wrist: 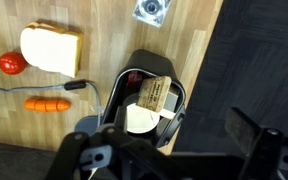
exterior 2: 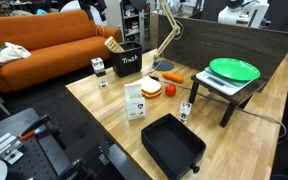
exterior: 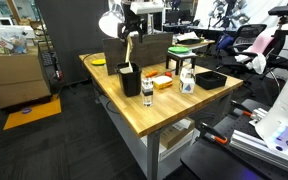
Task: Take the brown box out of the bin
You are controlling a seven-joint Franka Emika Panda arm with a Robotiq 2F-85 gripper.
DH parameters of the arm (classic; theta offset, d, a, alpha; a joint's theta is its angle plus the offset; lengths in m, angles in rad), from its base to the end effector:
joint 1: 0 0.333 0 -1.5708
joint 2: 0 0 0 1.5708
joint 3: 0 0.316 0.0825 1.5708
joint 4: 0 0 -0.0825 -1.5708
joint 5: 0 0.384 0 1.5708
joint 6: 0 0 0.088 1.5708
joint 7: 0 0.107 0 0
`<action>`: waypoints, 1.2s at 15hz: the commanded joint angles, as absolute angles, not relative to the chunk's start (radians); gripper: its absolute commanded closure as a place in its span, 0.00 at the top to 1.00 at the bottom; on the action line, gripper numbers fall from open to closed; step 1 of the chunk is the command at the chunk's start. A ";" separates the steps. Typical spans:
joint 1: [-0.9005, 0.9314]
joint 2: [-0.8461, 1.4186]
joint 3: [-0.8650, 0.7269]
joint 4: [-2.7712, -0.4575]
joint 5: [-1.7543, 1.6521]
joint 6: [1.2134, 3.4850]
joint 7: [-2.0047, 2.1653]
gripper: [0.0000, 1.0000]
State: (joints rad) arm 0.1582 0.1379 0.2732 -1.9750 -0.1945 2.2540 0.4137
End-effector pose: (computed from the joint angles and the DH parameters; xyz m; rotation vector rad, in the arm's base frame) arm 0.5480 0.2413 0.4169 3.0711 0.1912 0.2852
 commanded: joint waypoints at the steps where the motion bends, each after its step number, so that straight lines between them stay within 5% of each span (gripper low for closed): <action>1: 0.208 0.226 0.237 -1.877 -0.173 2.221 0.375 1.00; 18: 0.244 0.351 0.157 -1.796 -0.144 2.226 0.442 1.00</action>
State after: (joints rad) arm 0.2295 0.2887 0.1791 -1.8646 -0.1852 2.2491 0.4420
